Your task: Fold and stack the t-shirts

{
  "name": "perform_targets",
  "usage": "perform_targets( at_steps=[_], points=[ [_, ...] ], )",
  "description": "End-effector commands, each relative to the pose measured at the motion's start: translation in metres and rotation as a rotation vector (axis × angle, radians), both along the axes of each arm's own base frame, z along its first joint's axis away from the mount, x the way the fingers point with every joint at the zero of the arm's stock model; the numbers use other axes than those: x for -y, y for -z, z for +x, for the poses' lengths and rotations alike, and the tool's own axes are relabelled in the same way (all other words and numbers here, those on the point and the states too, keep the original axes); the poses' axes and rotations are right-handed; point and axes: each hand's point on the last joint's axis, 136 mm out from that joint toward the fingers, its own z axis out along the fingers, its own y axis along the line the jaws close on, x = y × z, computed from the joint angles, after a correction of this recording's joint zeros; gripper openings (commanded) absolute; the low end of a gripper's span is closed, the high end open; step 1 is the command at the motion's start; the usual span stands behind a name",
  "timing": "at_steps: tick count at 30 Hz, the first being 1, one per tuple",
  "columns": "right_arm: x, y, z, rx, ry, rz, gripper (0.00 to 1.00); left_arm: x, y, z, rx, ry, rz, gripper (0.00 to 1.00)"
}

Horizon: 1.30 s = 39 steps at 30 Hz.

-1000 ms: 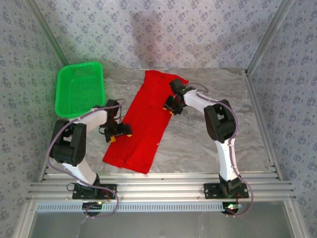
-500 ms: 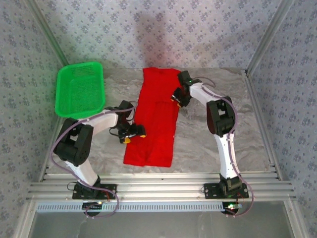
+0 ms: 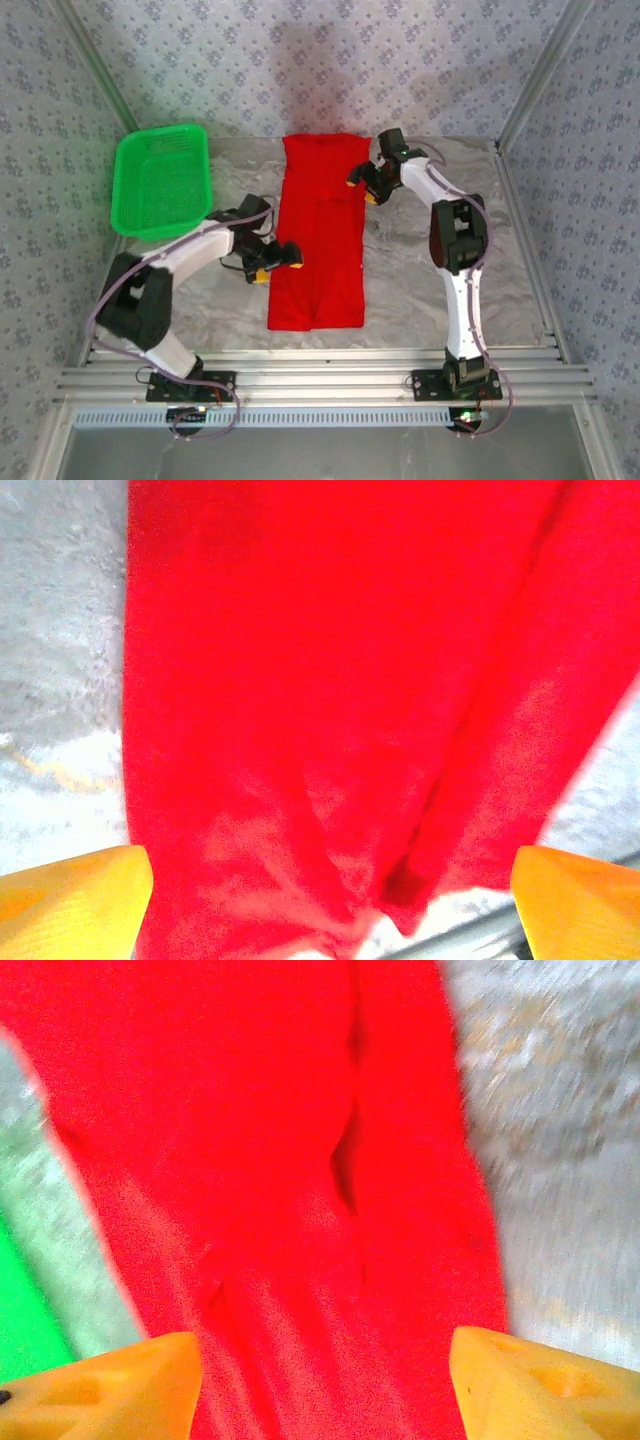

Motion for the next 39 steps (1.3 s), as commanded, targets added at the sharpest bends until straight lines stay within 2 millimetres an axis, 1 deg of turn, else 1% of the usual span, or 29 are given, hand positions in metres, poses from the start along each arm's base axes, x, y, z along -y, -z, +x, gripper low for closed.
perform_targets(
  at_steps=[1,2,3,4,5,6,8,9,10,11,13,14,15,17,18,20,23,27,33,39],
  points=[
    [-0.007,-0.092,-0.049,0.153,-0.169,0.075,0.71,-0.01,-0.033,-0.015,0.062,-0.006,-0.038,0.95],
    [-0.004,-0.1,-0.066,0.169,-0.192,0.077,0.71,-0.014,-0.037,-0.021,0.081,-0.006,-0.045,0.95],
    [-0.002,-0.104,-0.082,0.173,-0.211,0.084,0.72,-0.018,-0.04,-0.026,0.097,-0.007,-0.05,0.96],
    [-0.001,-0.107,-0.102,0.169,-0.236,0.089,0.72,-0.022,-0.04,-0.032,0.109,-0.01,-0.049,0.96],
    [0.002,-0.106,-0.125,0.154,-0.263,0.083,0.72,-0.028,-0.039,-0.039,0.118,-0.015,-0.048,0.96],
    [0.004,-0.104,-0.143,0.148,-0.277,0.082,0.73,-0.032,-0.038,-0.046,0.126,-0.015,-0.048,0.97],
    [0.005,-0.095,-0.187,0.106,-0.311,0.116,0.73,-0.041,-0.031,-0.062,0.121,-0.017,-0.041,0.97],
    [0.006,-0.091,-0.205,0.087,-0.322,0.131,0.73,-0.044,-0.027,-0.07,0.111,-0.015,-0.04,0.97],
    [0.007,-0.074,-0.23,0.033,-0.333,0.137,0.73,-0.047,-0.022,-0.079,0.095,-0.015,-0.039,0.97],
    [0.008,-0.063,-0.252,-0.001,-0.349,0.134,0.73,-0.05,-0.016,-0.087,0.078,-0.019,-0.037,0.97],
    [0.01,-0.041,-0.289,-0.067,-0.373,0.132,0.72,-0.055,-0.004,-0.102,0.047,-0.031,-0.037,0.97],
    [0.009,-0.03,-0.306,-0.097,-0.381,0.134,0.71,-0.057,0.002,-0.108,0.034,-0.04,-0.039,0.97],
    [0.008,-0.022,-0.318,-0.11,-0.389,0.138,0.71,-0.059,0.009,-0.114,0.017,-0.048,-0.038,0.97],
    [0.005,-0.005,-0.338,-0.127,-0.39,0.155,0.7,-0.057,0.02,-0.12,-0.004,-0.067,-0.069,0.97],
    [0.004,0.003,-0.344,-0.139,-0.383,0.164,0.7,-0.054,0.024,-0.122,-0.017,-0.076,-0.093,0.97],
    [0.001,0.018,-0.356,-0.166,-0.376,0.193,0.68,-0.041,0.032,-0.122,-0.036,-0.087,-0.182,0.96],
    [0.002,0.035,-0.366,-0.194,-0.389,0.17,0.67,-0.037,0.042,-0.128,-0.081,-0.085,-0.193,0.94],
    [-0.004,0.043,-0.367,-0.211,-0.41,0.174,0.66,-0.033,0.047,-0.126,-0.083,-0.085,-0.209,0.92],
    [-0.014,0.053,-0.366,-0.239,-0.457,0.155,0.64,-0.024,0.051,-0.12,-0.09,-0.083,-0.235,0.87],
    [-0.018,0.062,-0.367,-0.262,-0.476,0.145,0.62,-0.022,0.058,-0.118,-0.105,-0.074,-0.213,0.84]
  ],
)
